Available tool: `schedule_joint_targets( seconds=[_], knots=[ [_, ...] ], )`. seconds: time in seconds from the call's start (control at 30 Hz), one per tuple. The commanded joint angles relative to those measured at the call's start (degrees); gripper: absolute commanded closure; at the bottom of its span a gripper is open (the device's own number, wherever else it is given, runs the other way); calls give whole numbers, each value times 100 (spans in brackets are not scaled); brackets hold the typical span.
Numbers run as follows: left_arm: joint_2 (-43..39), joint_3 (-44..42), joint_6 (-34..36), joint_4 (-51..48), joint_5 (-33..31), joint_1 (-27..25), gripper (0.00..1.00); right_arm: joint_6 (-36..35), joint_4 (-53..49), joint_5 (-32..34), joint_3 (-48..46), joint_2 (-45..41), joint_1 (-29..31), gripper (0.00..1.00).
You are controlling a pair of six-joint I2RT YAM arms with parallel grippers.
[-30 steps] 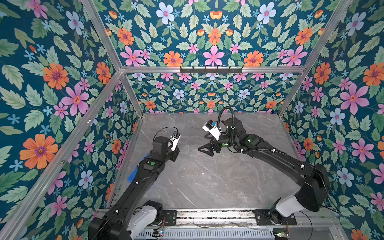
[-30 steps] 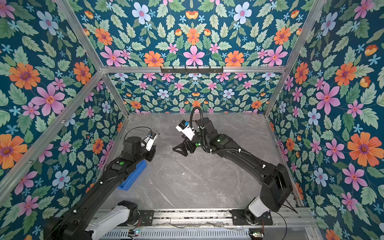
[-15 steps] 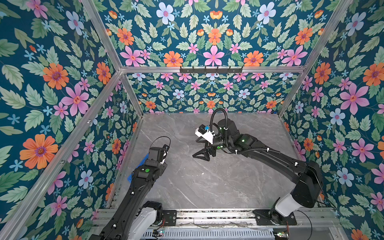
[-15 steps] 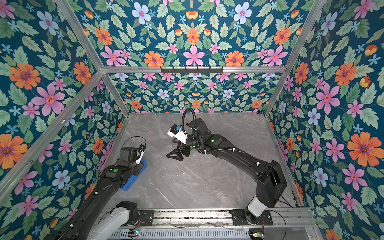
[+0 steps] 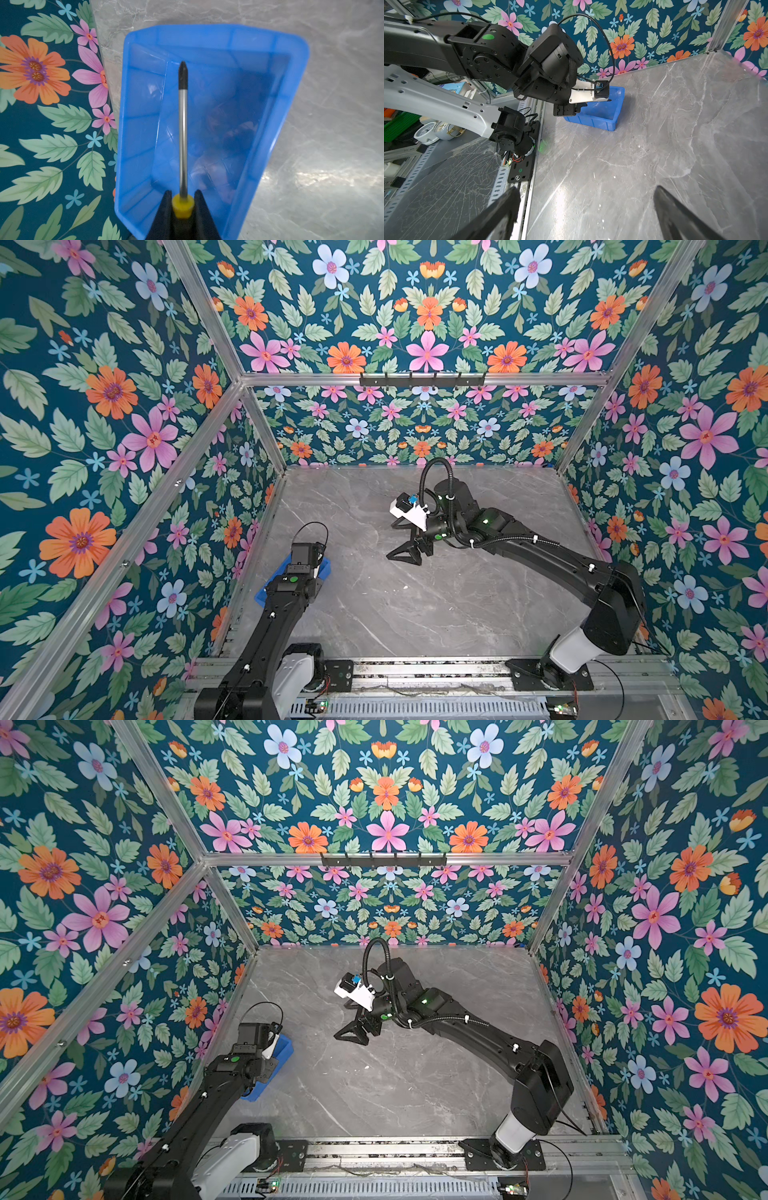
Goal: Put the screwdriver in the bin
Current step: 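Open the left gripper to drop the screwdriver into the blue bin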
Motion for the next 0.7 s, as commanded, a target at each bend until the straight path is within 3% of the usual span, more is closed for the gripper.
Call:
schedule_joint_targets(
  seconds=[0.0,0.37,0.53,0.67],
  knots=[
    [108,-47,37,320,114,62,99,-132,-67,49,-2,-49,5,1],
    [416,-270,19,959,414,179,91,-196,-213,193,138,30,5,1],
    [356,-220,11,880,372,204,78,-251,-194,368,152,8,-4,1],
    [122,-152,0,788,290,204,52,-195,-112,459,170,-26,-71,1]
  ],
)
